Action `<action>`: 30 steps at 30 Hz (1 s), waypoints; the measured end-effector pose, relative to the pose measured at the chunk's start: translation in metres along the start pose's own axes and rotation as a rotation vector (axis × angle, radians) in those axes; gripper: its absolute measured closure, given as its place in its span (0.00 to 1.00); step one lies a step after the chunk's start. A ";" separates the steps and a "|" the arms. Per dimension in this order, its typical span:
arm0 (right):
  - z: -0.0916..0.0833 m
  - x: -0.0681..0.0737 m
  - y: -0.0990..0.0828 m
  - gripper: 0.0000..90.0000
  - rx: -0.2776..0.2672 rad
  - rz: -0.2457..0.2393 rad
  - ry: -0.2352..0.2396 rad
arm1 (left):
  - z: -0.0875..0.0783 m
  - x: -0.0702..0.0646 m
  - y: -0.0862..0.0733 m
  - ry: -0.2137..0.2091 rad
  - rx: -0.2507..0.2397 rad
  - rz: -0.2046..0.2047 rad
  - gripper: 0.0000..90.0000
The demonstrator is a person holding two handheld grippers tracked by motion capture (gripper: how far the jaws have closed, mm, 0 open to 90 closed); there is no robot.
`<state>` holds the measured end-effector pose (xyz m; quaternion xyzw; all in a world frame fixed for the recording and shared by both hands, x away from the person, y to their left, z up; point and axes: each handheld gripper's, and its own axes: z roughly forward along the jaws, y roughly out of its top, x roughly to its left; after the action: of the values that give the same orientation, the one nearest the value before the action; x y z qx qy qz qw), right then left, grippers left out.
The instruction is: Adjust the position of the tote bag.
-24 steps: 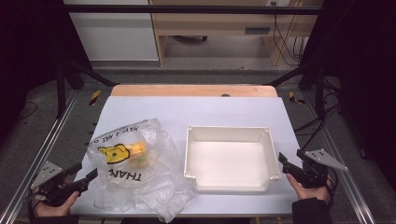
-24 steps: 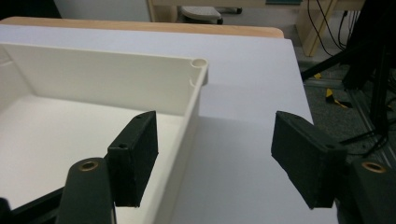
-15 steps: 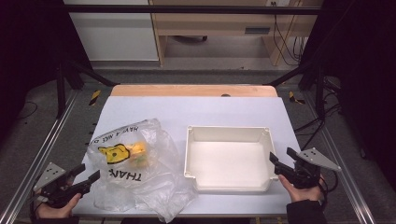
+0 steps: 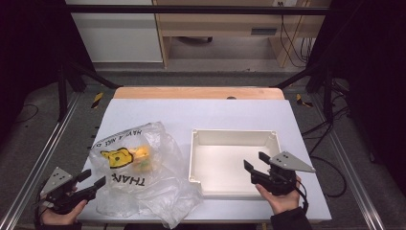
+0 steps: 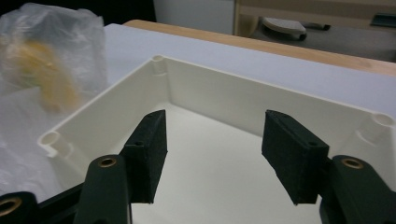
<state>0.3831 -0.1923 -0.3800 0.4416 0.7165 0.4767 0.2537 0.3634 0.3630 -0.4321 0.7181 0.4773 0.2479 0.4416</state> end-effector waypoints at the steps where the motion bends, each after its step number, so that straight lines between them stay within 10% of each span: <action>1: 0.002 0.006 0.002 0.46 -0.003 -0.009 0.015 | 0.000 -0.001 0.000 -0.002 0.001 -0.001 0.40; 30: 0.079 0.134 0.021 0.49 0.105 -0.178 0.349 | -0.010 -0.034 0.013 -0.086 -0.050 0.053 0.36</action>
<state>0.3887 -0.0361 -0.3860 0.2996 0.8097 0.4838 0.1435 0.3477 0.3343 -0.4135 0.7294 0.4321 0.2402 0.4729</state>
